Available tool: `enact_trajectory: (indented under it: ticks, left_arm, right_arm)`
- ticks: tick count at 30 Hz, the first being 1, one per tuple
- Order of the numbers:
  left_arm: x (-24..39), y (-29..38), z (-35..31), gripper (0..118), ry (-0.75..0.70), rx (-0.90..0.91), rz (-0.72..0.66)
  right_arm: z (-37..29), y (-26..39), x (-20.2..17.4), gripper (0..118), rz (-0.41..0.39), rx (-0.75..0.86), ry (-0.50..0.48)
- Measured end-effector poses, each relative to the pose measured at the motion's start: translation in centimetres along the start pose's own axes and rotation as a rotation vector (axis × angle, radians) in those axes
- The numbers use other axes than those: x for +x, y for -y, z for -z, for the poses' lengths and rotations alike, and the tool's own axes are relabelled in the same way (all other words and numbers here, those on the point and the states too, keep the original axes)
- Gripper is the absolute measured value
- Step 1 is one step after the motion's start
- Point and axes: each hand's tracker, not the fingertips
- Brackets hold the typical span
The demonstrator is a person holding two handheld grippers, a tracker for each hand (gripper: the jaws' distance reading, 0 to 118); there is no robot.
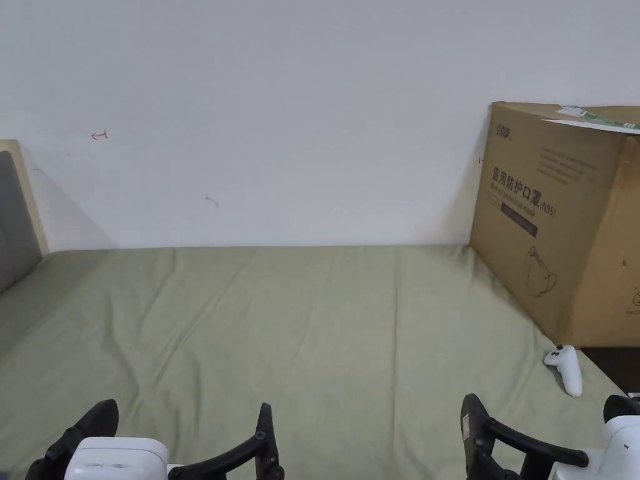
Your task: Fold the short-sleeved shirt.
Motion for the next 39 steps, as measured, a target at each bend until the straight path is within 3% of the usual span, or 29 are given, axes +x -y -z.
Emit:
enact_trajectory:
  ticks: [20, 39]
  left_arm:
    - [0.3, 0.4, 0.7, 118, -0.054, -0.035, 0.03]
    - [1.5, -2.7, 0.7, 118, -0.056, -0.036, -0.037]
  right_arm:
    - [-0.1, 0.2, -0.5, 118, -0.032, -0.014, -0.025]
    - [0.5, 0.7, -0.8, 118, -0.014, -0.07, -0.047]
